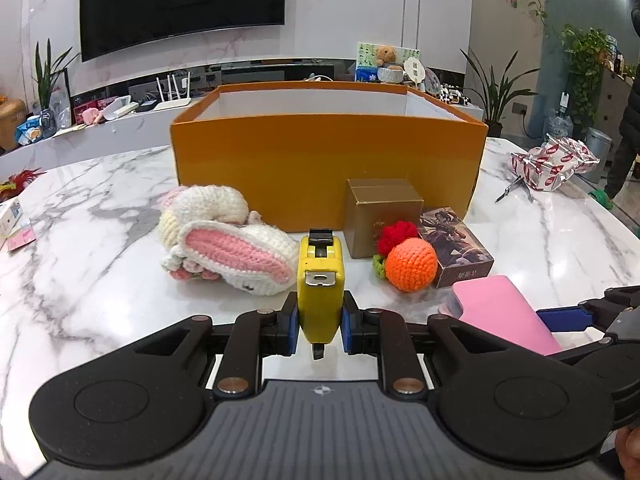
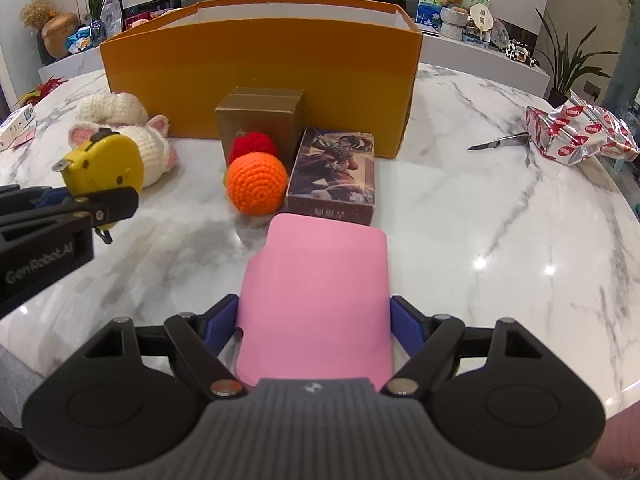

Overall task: Organize objects
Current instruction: 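Lift the tape measure and pink case and carry both over the orange box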

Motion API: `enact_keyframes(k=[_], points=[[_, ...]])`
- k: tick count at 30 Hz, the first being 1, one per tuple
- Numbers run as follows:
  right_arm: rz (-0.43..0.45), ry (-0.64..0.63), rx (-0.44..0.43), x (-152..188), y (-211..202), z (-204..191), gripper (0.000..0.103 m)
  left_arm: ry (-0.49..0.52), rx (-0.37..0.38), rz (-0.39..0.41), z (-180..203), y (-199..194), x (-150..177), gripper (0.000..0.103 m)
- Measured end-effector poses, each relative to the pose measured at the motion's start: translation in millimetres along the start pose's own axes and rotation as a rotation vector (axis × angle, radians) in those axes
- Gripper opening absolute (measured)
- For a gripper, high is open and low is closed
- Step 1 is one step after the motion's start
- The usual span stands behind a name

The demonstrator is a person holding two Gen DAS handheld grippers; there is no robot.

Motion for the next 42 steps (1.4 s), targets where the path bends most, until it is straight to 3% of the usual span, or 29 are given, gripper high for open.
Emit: enact_keyframes(k=[18,35,42], points=[[0.018,-0.006,-0.043,1.2,-18.9,-15.7,0.081,-0.082,-0.032,0.017,-20.4,-21.2,-1.2,0.022],[0.03,0.015,-0.097,-7.6,-16.1,-15.2,0.081,-0.156,-0.034,0.01,-18.1,6.1,-9.7,0.022],[0.035,0.019,-0.107,-9.9,-16.9,-15.2,0.081,-0.139,-0.047,0.009,-16.0,11.6,-8.5,0.022]])
Point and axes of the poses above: each gripper's, at about its wrist camera, not at the fingertips, and y roughly the way its jaws point, z to its right, x to its underside, the point moved 4 cm from there along y, roughly the way its jaws point, and after that the axes turned 10 degrees about -y, right-handed, at the moved point
